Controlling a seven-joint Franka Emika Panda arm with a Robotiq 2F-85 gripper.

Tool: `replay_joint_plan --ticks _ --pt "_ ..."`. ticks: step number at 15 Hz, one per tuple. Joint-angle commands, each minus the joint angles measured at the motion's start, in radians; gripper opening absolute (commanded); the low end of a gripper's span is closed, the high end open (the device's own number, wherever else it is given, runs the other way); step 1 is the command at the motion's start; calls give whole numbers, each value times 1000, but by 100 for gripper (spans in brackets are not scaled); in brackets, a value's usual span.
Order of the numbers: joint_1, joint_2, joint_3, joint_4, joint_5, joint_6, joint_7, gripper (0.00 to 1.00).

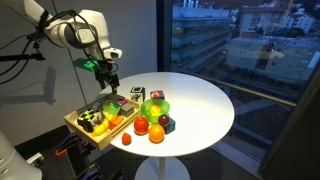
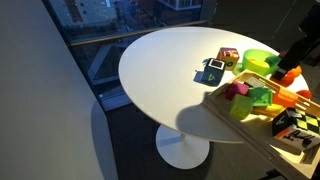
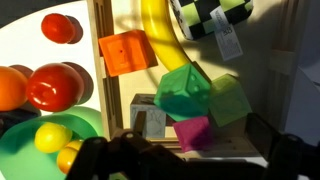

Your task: Remove the green block from the crate and put it on the blue plushie cube with a number 4

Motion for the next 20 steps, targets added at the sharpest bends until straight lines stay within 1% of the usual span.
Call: replay_joint_plan --ticks 1,8,12,20 --pt "4 0 -4 1 -1 -2 1 100" --pt "-1 79 4 17 -25 39 23 100" --pt "1 137 6 20 -35 98 28 100" --pt "7 229 10 27 -130 181 89 100"
